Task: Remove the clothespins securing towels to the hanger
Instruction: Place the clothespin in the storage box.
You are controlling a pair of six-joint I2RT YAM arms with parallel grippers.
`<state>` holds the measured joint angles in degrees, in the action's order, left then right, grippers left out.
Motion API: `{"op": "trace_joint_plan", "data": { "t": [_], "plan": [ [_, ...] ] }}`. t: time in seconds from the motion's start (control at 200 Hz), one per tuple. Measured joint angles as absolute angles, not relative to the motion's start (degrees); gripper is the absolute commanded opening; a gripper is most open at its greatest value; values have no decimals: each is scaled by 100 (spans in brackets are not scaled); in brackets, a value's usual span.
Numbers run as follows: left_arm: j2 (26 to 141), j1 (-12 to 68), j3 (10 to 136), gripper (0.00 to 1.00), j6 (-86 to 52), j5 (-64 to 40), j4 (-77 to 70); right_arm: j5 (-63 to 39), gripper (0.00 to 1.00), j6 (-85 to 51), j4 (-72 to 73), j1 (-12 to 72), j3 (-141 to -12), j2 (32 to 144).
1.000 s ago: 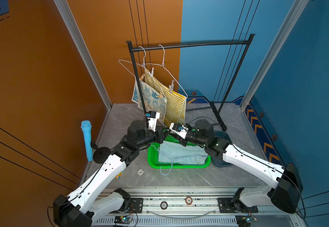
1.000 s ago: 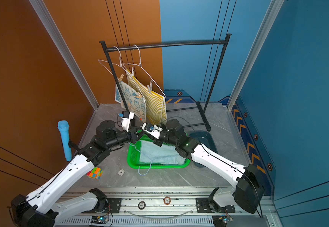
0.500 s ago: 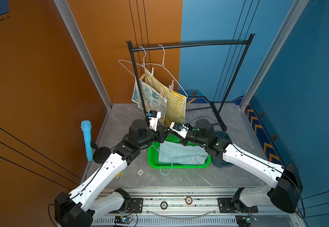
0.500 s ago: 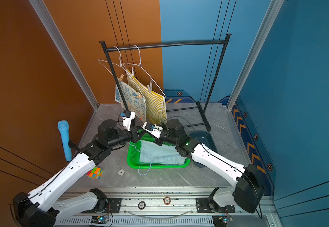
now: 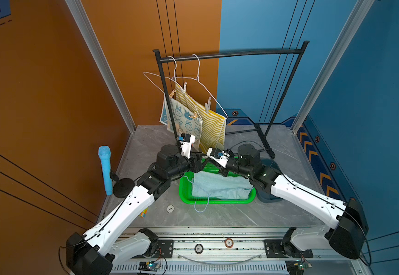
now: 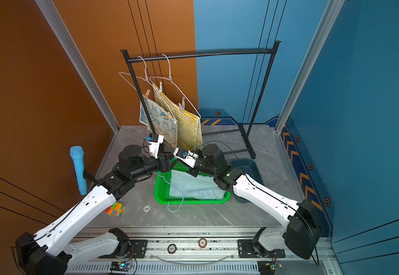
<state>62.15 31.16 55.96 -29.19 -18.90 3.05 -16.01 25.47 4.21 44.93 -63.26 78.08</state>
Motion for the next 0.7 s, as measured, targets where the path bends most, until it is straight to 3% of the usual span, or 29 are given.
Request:
{"op": "trace_joint_plan", "data": {
  "t": [0.31,0.701],
  "plan": [
    [5496,2921,5594,62,-2528,-1295,250,-1273,7,2521,64,4405,-6305,7638],
    [4630,2845,5478,62,-1135,425,1358,-193,3,1636,-1297,4154,-6307,6995]
  ]
}}
